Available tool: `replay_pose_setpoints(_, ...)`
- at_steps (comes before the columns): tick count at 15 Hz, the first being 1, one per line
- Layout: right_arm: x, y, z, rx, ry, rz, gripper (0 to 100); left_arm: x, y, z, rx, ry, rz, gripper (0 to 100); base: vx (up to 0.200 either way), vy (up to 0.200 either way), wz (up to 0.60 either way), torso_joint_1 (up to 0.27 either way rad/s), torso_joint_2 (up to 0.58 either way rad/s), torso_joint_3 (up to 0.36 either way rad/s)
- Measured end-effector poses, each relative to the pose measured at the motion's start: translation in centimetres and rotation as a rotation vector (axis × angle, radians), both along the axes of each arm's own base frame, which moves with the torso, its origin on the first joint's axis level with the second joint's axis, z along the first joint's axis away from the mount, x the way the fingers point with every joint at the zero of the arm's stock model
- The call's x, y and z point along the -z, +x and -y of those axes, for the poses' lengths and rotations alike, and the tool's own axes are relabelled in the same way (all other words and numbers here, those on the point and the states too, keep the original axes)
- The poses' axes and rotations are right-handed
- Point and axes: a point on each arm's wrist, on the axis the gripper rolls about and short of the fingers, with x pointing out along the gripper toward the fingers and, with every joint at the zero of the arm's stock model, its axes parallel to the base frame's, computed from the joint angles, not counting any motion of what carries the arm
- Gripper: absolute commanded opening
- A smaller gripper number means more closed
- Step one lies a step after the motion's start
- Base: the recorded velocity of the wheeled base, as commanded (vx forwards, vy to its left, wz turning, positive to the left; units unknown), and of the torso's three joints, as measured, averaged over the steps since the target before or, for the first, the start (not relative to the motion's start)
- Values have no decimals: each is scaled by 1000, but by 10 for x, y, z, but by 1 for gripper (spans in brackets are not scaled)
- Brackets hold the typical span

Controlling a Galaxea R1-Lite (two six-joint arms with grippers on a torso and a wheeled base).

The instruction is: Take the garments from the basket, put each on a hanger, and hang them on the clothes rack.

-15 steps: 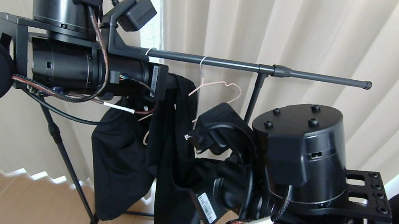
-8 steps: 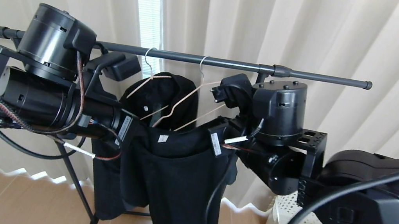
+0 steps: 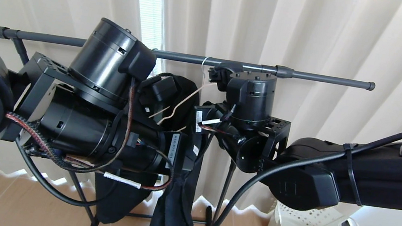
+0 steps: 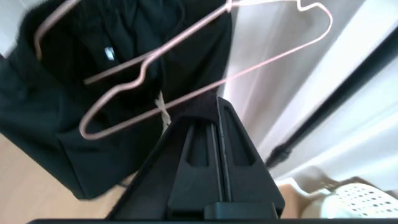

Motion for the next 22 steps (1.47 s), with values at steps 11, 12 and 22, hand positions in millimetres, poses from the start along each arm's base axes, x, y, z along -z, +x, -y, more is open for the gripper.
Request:
replay_pose_setpoints(11,-23,1,41,49,-88,44,0,8,20,-10,-119,179,170,0,0,0,0,0,0,0)
replay_pose_setpoints(12,-25,-3,48,49,-116,50,0,8,25,-10,-136,179,196,0,0,0,0,0,0,0)
replay_pose_setpoints(22,-43,-50,79,25,-233,95,0,15,69,2,-218,166,360,0,0,0,0,0,0,0)
